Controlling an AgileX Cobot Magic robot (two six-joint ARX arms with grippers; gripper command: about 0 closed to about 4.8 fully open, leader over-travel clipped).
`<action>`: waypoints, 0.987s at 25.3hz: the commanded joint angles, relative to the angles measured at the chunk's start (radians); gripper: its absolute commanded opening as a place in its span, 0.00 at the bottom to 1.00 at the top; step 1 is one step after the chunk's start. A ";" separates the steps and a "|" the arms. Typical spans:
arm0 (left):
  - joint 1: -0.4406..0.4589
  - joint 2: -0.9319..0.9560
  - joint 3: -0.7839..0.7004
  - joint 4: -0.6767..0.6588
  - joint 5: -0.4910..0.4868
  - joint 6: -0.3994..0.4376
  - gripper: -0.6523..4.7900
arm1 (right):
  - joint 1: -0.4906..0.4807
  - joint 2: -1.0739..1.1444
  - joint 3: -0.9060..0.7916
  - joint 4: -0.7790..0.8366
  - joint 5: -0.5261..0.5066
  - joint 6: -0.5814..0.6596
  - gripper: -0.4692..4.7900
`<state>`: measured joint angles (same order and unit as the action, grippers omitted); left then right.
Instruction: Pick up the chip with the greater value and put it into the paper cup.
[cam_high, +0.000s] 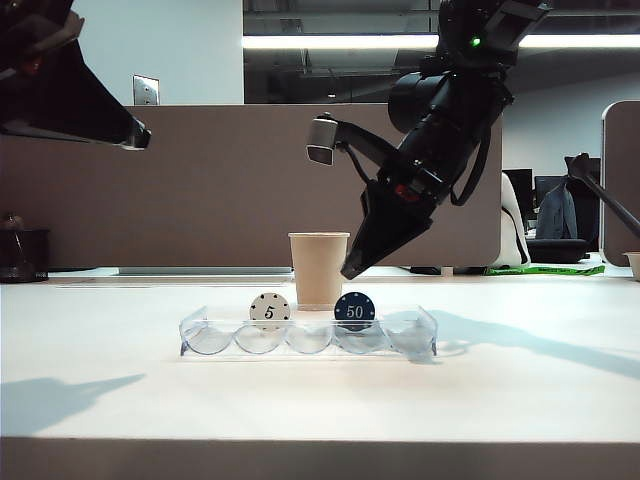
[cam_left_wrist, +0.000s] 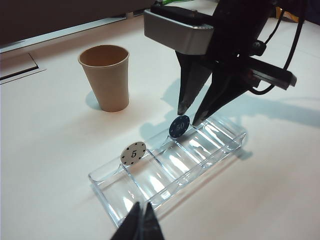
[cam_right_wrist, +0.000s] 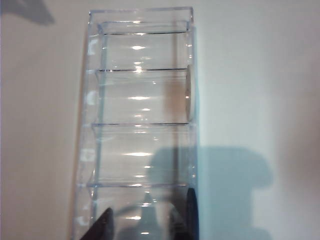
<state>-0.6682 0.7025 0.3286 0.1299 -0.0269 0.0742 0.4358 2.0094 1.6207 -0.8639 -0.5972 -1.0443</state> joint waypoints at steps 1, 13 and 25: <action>-0.001 -0.001 0.004 0.005 0.005 -0.003 0.11 | 0.000 -0.001 0.003 0.024 -0.003 0.001 0.37; -0.001 -0.001 0.004 0.005 0.005 -0.003 0.11 | -0.001 0.010 0.003 0.055 0.041 0.005 0.37; -0.001 -0.001 0.004 0.005 0.005 -0.003 0.11 | -0.001 0.044 0.003 0.060 0.045 0.023 0.37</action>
<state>-0.6682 0.7025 0.3286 0.1295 -0.0269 0.0742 0.4347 2.0583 1.6196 -0.8089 -0.5453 -1.0252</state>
